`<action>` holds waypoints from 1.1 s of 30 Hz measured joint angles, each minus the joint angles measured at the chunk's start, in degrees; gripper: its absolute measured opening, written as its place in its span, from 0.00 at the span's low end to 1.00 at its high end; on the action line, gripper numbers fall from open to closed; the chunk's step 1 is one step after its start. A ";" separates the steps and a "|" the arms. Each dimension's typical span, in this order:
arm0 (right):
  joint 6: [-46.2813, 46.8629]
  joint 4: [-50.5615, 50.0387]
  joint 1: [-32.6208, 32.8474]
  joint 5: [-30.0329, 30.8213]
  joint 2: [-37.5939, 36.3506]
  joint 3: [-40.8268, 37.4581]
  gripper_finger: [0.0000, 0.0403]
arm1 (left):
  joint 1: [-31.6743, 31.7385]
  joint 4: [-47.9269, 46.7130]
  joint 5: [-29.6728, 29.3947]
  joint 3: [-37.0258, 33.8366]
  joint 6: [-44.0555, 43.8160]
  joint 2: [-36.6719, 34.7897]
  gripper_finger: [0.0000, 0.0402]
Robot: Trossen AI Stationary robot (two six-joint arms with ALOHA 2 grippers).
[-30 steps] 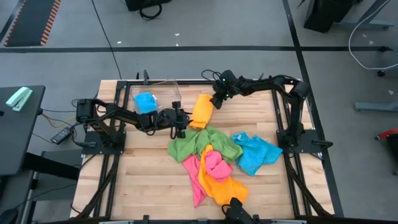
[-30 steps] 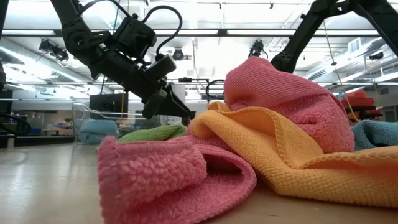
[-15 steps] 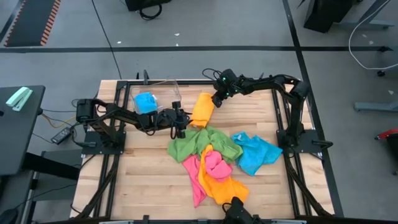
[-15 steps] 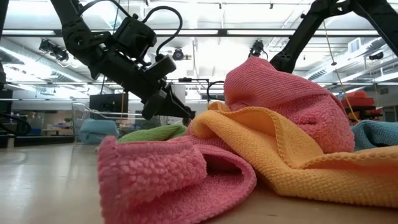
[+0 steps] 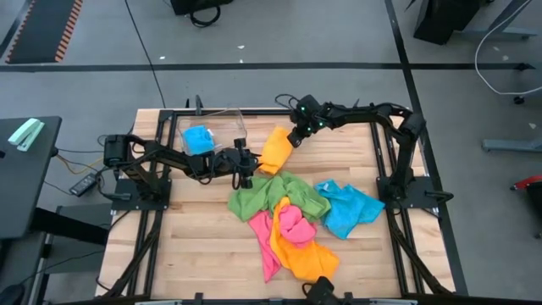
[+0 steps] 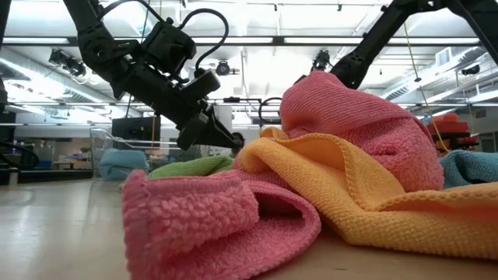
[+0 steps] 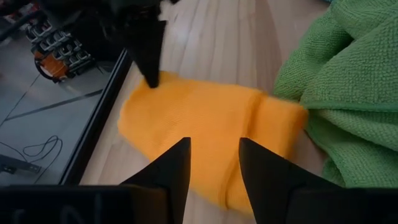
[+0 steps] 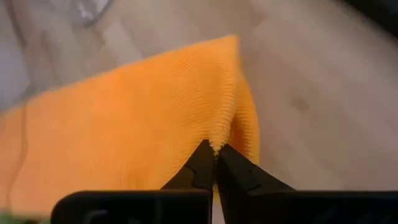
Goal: Fold microfiber towels
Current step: Fold the top orange microfiber towel
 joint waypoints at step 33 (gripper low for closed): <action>-1.59 -18.99 2.58 2.24 0.11 3.99 0.45 | 0.07 -0.25 0.39 0.04 -1.35 0.48 0.32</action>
